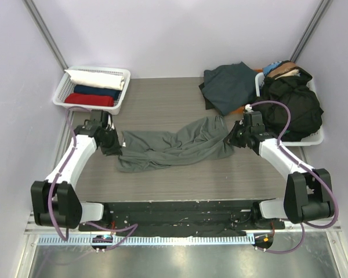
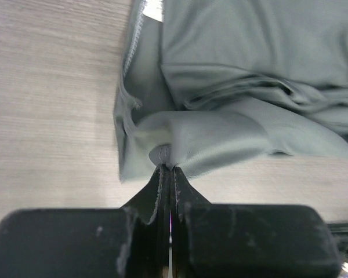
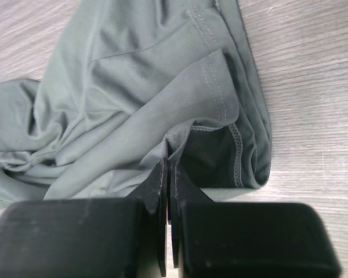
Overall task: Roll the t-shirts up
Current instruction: Flatten out the T-shirt at the center of the board.
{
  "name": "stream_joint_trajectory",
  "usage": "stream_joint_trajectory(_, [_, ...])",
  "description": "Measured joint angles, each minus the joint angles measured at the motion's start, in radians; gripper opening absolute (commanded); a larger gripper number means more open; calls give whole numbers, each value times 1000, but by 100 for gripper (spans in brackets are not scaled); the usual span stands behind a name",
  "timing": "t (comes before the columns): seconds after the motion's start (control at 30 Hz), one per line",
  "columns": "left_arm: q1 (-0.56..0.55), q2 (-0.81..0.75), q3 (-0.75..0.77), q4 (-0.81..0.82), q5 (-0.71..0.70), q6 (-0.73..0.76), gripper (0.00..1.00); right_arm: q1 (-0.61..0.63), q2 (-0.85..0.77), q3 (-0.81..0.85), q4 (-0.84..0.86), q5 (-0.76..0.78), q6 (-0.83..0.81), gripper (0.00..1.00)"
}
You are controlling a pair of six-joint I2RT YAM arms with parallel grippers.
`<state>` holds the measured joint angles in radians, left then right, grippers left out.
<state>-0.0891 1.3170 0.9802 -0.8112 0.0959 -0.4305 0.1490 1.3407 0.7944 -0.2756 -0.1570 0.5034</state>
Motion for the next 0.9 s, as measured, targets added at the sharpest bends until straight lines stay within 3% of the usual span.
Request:
stream_joint_trajectory(0.17, [0,-116,116,-103,48,-19,0,-3,-75,22,-63,-27,5,1])
stream_joint_trajectory(0.3, [0,-222,239,-168,63,-61,0,-4,-151,144,-164,-34,8,1])
stream_joint_trajectory(0.47, [0,-365,454,-230,41,-122,0,-10,-299,381,-275,-21,7,1])
stream_joint_trajectory(0.63, [0,-485,706,-272,-13,-173,0,-12,-505,499,-364,-24,6,1])
stream_joint_trajectory(0.8, [-4,-544,974,-304,-71,-192,0,-13,-621,631,-457,-24,-8,1])
stream_joint_trajectory(0.9, [-11,-546,1035,-290,-81,-198,0,-13,-640,694,-482,-21,-16,1])
